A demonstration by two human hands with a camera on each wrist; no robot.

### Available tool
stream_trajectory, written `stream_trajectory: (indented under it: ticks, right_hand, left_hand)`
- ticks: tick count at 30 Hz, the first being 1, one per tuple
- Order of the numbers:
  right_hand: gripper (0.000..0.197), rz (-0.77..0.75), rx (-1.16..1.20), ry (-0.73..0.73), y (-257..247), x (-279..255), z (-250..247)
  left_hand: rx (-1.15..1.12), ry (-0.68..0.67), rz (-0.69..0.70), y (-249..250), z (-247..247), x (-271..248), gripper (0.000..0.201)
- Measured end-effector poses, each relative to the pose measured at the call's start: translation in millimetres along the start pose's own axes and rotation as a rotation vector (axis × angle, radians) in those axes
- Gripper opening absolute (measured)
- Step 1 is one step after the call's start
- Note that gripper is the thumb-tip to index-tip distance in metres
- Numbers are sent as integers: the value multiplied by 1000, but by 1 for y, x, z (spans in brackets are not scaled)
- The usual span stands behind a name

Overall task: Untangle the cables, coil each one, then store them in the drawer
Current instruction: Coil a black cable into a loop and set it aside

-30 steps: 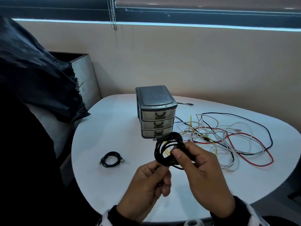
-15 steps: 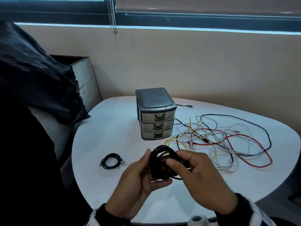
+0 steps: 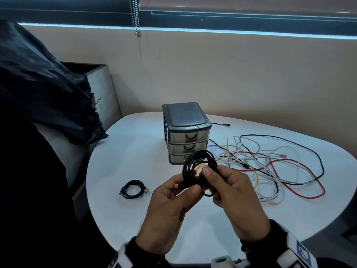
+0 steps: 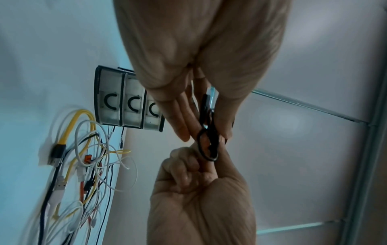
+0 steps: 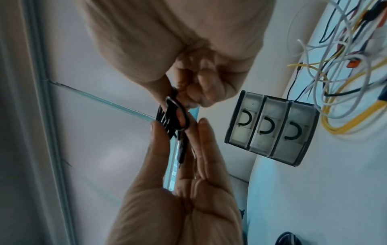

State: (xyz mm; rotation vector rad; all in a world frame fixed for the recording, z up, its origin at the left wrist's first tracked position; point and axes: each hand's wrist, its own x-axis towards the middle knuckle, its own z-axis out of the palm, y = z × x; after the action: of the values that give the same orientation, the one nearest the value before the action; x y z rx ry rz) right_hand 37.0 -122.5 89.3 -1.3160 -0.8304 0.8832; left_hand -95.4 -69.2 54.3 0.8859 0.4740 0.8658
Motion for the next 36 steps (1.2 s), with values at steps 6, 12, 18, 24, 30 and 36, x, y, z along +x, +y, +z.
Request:
stream_trajectory:
  ticks: [6, 12, 18, 24, 30, 36]
  right_hand:
    - [27, 54, 73, 15, -1, 2, -4]
    - [20, 71, 62, 7, 4, -4, -1]
    - [27, 104, 116, 89, 6, -3, 0]
    - [27, 128, 159, 141, 9, -4, 2]
    - [20, 114, 207, 143, 4, -5, 2]
    - [22, 70, 76, 32, 6, -8, 1]
  left_hand:
    - [-22, -2, -51, 2, 0, 3, 22]
    - [7, 5, -78, 10, -2, 5, 13]
    - [-26, 2, -123, -1, 4, -2, 30]
    - [-81, 65, -117, -7, 11, -3, 36]
    - [-64, 126, 6, -2, 8, 2, 38]
    - [141, 95, 13, 2, 0, 2, 45]
